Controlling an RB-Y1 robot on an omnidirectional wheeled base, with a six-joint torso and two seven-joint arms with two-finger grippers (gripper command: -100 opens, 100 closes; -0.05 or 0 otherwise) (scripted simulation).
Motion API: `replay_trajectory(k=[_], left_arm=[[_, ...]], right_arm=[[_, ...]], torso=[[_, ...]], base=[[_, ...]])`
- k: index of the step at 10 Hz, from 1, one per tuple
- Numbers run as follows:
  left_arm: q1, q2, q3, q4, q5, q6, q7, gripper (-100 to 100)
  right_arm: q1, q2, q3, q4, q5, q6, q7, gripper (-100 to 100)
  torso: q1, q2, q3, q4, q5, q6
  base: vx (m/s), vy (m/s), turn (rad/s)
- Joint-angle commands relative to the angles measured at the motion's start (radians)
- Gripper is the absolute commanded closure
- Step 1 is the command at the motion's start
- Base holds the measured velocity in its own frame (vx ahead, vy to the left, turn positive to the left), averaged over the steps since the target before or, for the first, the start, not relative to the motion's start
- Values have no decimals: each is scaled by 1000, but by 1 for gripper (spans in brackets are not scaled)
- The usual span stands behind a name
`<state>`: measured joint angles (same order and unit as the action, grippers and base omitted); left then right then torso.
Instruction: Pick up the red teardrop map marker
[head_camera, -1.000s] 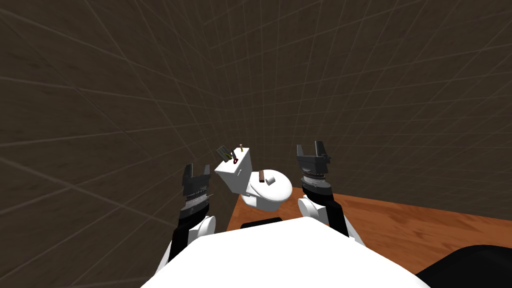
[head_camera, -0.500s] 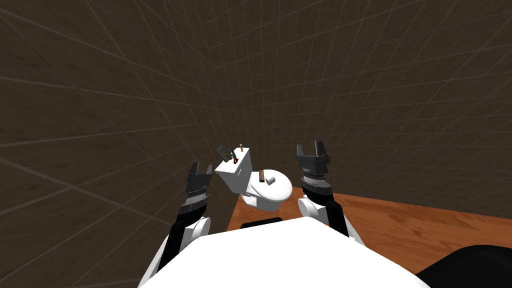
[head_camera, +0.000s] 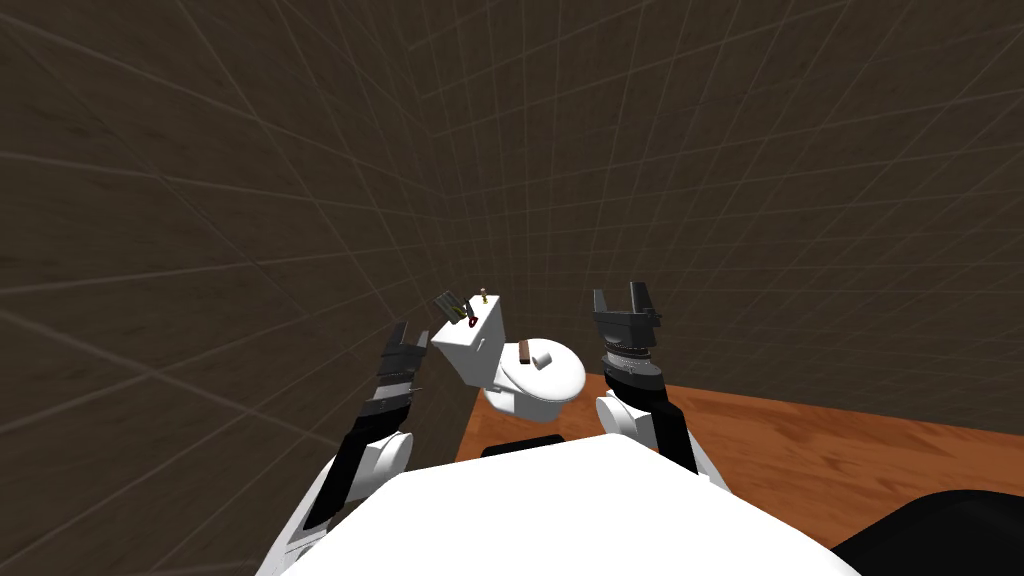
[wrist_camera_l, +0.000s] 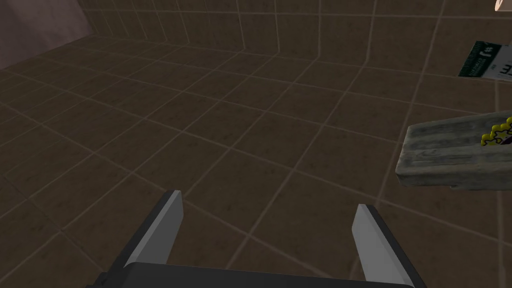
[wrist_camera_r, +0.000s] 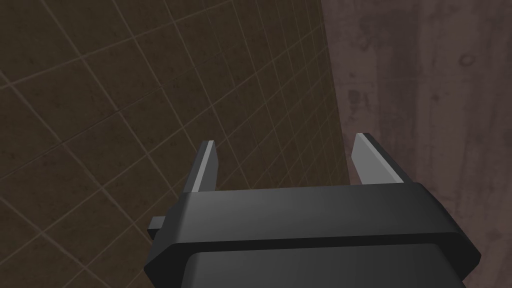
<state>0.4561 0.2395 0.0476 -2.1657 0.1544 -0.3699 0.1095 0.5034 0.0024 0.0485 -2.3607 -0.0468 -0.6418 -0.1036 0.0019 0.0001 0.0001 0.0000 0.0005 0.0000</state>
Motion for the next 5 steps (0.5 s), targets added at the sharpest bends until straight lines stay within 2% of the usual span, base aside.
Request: replay_trajectory(k=[1,2,3,4,5], left_arm=[[-13,36,8,5,25,50,4,-100],[-13,36,8,5,25,64,4,-100],[-25,67,16,11,49,97,8,-100],[-25,67,16,11,49,114,8,-100],[-37,96,23,17,73,149,12,-100]], right_arm=[[0,0,0,0,0,0,0,0],[0,0,0,0,0,0,0,0],[0,0,0,0,0,0,0,0],[0,0,0,0,0,0,0,0],[0,0,0,0,0,0,0,0]], torso=[[0,0,0,0,0,0],[0,0,0,0,0,0],[-1,0,0,0,0,0],[0,0,0,0,0,0],[0,0,0,0,0,0]], base=[[-3,21,-4],[-2,17,-5],[-3,21,-7],[0,20,-5],[-5,22,-7]])
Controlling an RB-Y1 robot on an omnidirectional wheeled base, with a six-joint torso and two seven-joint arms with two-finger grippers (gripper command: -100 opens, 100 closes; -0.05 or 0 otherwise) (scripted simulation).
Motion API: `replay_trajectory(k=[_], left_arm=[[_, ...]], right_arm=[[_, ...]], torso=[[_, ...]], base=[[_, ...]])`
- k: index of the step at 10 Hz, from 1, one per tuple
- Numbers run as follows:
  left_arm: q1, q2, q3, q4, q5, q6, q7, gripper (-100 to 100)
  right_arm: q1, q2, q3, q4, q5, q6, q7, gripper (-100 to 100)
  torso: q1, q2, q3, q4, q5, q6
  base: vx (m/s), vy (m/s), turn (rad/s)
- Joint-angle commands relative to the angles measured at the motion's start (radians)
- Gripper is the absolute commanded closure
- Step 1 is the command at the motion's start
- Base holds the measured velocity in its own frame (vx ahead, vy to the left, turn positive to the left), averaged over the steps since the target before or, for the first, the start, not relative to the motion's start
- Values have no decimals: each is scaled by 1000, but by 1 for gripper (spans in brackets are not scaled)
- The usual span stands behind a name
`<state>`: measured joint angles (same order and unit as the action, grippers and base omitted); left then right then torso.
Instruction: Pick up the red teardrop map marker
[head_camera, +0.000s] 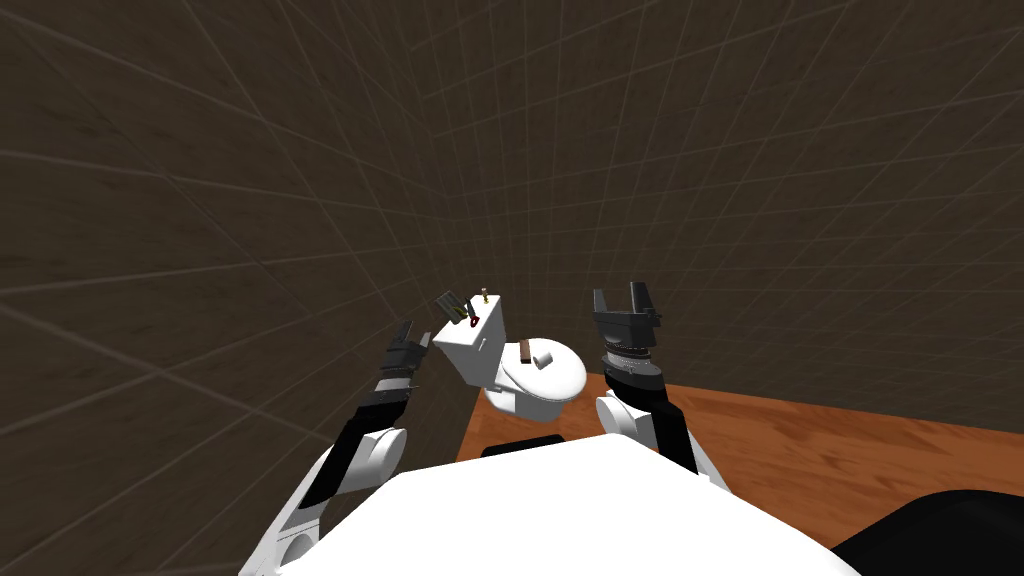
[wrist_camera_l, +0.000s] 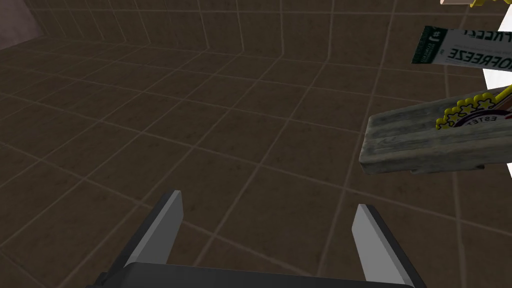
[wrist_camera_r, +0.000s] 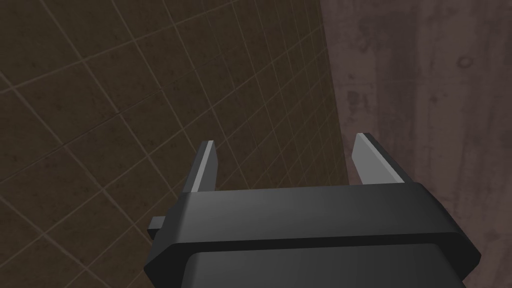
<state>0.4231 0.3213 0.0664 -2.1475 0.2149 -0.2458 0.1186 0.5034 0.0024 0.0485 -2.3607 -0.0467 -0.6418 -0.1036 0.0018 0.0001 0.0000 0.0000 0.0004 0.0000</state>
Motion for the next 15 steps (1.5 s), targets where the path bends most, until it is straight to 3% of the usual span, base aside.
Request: replay_trajectory(k=[1,2,3,6,7,8,9,12,14,15], left_arm=[[-4,15,5,-1,13,43,3,-100],[-17,44,12,5,39,75,8,-100],[-17,44,12,5,39,98,8,-100],[-43,103,28,18,93,183,18,-100],[-43,103,28,18,93,213,18,-100],[-58,131,36,26,121,243,24,-100],[-58,131,36,26,121,272,24,-100],[-88,188,51,43,179,357,37,-100],[-88,188,51,43,179,389,37,-100],[-104,216,57,52,209,428,45,-100]], right_arm=[[0,0,0,0,0,0,0,0],[0,0,0,0,0,0,0,0],[0,0,0,0,0,0,0,0],[0,0,0,0,0,0,0,0],[0,0,0,0,0,0,0,0],[0,0,0,0,0,0,0,0],[0,0,0,0,0,0,0,0],[0,0,0,0,0,0,0,0],[0,0,0,0,0,0,0,0],[0,0,0,0,0,0,0,0]], torso=[[0,0,0,0,0,0],[0,0,0,0,0,0],[0,0,0,0,0,0],[-1,0,0,0,0,0],[0,0,0,0,0,0],[0,0,0,0,0,0],[0,0,0,0,0,0],[-1,0,0,0,0,0],[-1,0,0,0,0,0],[-2,0,0,0,0,0]], base=[[-3,20,-7],[-1,21,-12],[-2,18,-7],[-3,20,-11],[1,18,-12],[-3,19,-23],[-2,16,-10],[1,15,-21],[0,9,-8],[2,4,-36]])
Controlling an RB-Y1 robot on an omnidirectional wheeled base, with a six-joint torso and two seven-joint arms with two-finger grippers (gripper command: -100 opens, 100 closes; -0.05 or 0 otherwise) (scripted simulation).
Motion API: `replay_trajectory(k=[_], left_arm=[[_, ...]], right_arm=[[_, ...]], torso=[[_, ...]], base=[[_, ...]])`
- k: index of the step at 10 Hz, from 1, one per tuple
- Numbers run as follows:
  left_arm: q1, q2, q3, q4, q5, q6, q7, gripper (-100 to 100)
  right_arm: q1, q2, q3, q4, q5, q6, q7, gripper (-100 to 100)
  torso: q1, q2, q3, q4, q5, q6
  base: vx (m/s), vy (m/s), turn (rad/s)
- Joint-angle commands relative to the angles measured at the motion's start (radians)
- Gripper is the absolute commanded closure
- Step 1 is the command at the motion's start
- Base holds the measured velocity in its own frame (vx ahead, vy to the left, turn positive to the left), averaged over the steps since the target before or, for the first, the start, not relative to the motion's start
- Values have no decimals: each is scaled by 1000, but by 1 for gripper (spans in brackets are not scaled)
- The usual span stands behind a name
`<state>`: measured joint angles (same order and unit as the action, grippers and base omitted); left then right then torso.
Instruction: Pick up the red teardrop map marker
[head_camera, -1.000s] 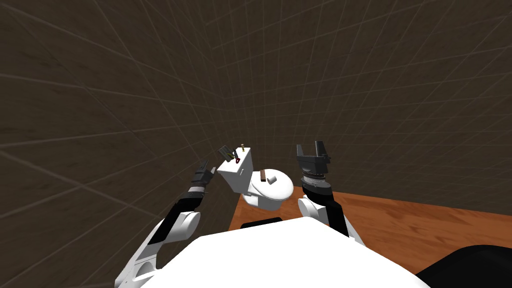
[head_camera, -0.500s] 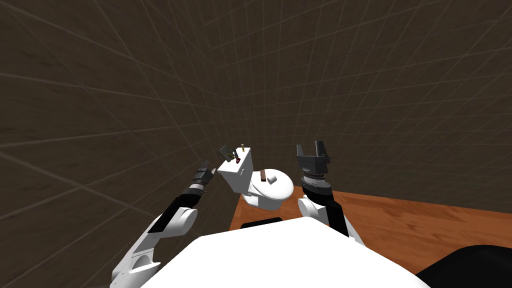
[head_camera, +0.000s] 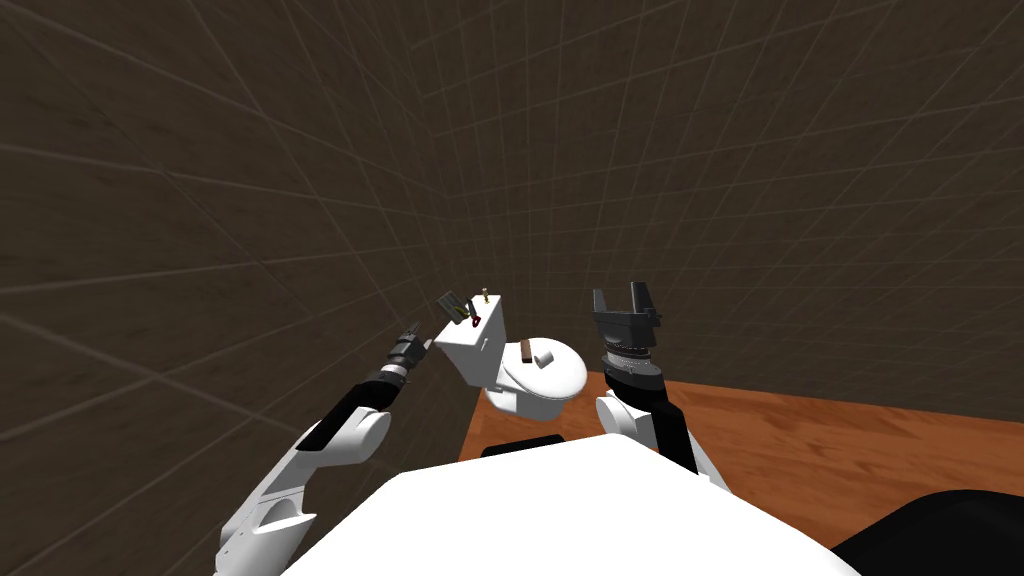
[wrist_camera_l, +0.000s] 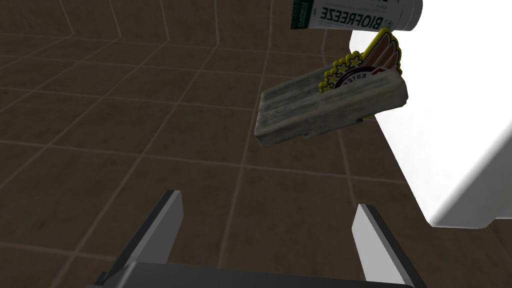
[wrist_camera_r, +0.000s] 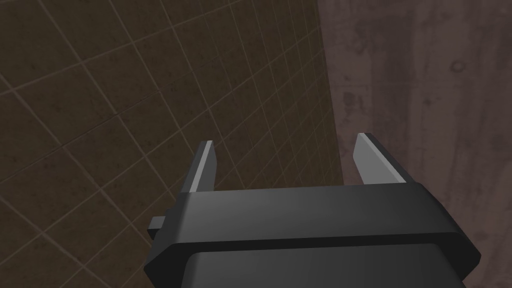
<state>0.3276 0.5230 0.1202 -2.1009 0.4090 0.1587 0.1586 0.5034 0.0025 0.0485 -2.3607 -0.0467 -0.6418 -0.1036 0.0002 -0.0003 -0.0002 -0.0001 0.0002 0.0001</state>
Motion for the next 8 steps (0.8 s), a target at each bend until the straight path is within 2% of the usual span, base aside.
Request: replay_trajectory(k=[1,2,3,4,5,6,7,8], left_arm=[[-8,14,3,6,15,42,5,-100],[-24,43,9,17,44,72,13,-100],[-24,43,9,17,44,100,13,-100],[-41,72,13,29,74,132,22,-100],[-41,72,13,29,74,156,22,-100],[-58,101,16,42,103,183,31,-100],[-58,101,16,42,103,208,31,-100],[-75,131,19,57,132,236,41,-100]], right_arm=[[0,0,0,0,0,0,0,0],[0,0,0,0,0,0,0,0],[0,0,0,0,0,0,0,0],[0,0,0,0,0,0,0,0],[0,0,0,0,0,0,0,0],[0,0,0,0,0,0,0,0],[0,0,0,0,0,0,0,0],[0,0,0,0,0,0,0,0]], torso=[[0,0,0,0,0,0],[0,0,0,0,0,0],[0,0,0,0,0,0],[0,0,0,0,0,0],[0,0,0,0,0,0],[0,0,0,0,0,0],[-1,0,0,0,0,0],[-1,0,0,0,0,0]], base=[[2,6,-22],[3,3,-33],[3,3,-26],[4,-2,-55],[5,-2,-28],[9,-8,-47],[7,-8,-30],[9,-14,-58]])
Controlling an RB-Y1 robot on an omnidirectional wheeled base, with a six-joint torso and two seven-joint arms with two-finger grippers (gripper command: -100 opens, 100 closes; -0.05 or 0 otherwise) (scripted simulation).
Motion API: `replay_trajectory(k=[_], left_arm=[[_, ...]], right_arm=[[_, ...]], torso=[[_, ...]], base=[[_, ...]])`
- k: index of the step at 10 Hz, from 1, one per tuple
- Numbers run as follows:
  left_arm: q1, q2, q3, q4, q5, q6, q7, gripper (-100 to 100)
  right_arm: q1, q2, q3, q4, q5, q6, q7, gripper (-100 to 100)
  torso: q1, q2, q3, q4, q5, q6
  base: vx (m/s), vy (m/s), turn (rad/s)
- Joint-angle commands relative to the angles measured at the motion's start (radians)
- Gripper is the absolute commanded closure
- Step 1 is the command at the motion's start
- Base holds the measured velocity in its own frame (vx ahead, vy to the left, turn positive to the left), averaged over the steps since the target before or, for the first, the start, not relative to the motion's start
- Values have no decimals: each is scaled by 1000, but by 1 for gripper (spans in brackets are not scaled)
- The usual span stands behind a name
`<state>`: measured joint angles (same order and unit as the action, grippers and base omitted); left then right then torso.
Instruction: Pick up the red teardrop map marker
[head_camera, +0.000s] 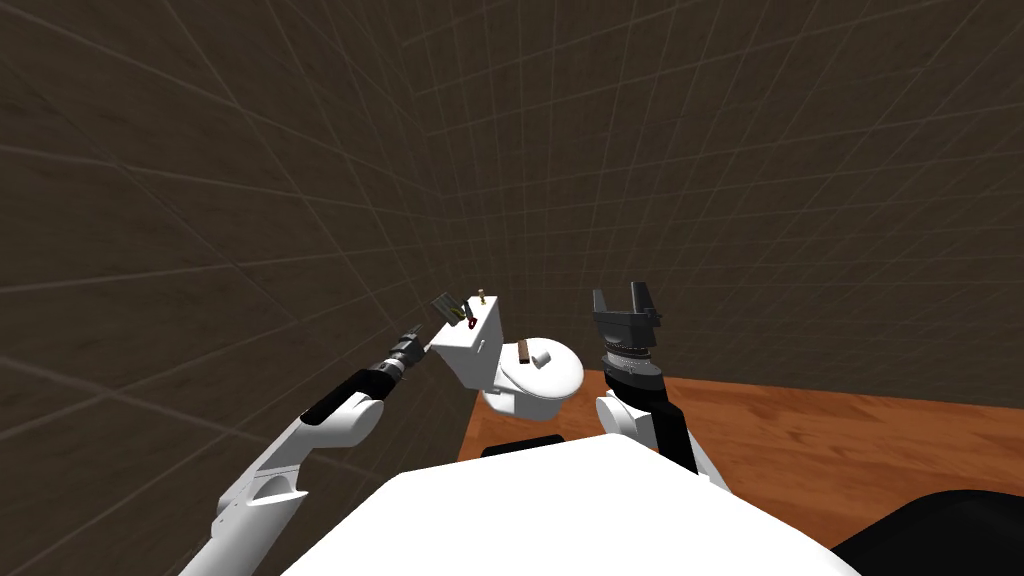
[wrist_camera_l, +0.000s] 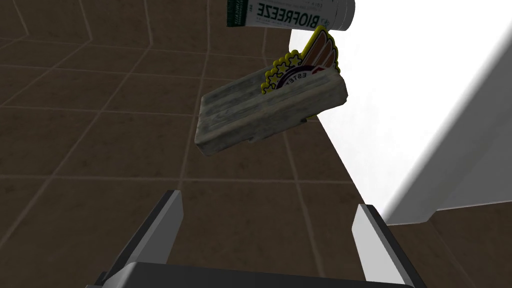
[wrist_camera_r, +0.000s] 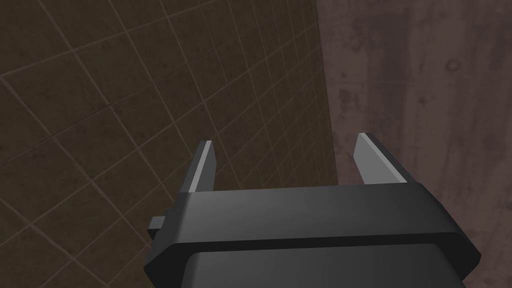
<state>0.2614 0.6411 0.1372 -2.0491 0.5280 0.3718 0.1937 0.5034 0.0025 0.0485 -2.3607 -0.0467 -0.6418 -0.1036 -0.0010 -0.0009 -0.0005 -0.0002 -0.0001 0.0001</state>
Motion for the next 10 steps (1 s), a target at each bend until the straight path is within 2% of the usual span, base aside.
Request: replay_trajectory(k=[1,2,3,4,5,6,7,8,9,10], left_arm=[[-9,13,2,5,13,50,6,-100],[-28,43,4,22,43,77,17,-100],[-28,43,4,22,43,104,17,-100],[-46,73,5,39,71,135,28,-100],[-46,73,5,39,71,155,28,-100],[-66,102,5,58,100,189,40,-100],[-66,102,5,58,100,204,40,-100],[-85,132,5,78,128,239,53,-100],[-85,132,5,78,128,252,53,-100],[-105,161,4,98,156,291,66,-100]], right_arm=[[0,0,0,0,0,0,0,0],[0,0,0,0,0,0,0,0],[0,0,0,0,0,0,0,0],[0,0,0,0,0,0,0,0],[0,0,0,0,0,0,0,0],[0,0,0,0,0,0,0,0],[0,0,0,0,0,0,0,0],[0,0,0,0,0,0,0,0],[0,0,0,0,0,0,0,0],[0,0,0,0,0,0,0,0]], torso=[[0,0,0,0,0,0],[0,0,0,0,0,0],[0,0,0,0,0,0],[0,0,0,0,0,0],[0,0,0,0,0,0],[0,0,0,0,0,0],[-1,0,0,0,0,0],[0,0,0,0,0,0],[-1,-1,0,0,0,0],[-1,0,0,0,0,0]], base=[[8,-10,-40],[10,-13,-72],[9,-11,-34],[13,-20,-67],[12,-18,-42],[16,-20,-71],[13,-16,-44],[19,-24,-81],[15,-19,-43],[15,-29,-106]])
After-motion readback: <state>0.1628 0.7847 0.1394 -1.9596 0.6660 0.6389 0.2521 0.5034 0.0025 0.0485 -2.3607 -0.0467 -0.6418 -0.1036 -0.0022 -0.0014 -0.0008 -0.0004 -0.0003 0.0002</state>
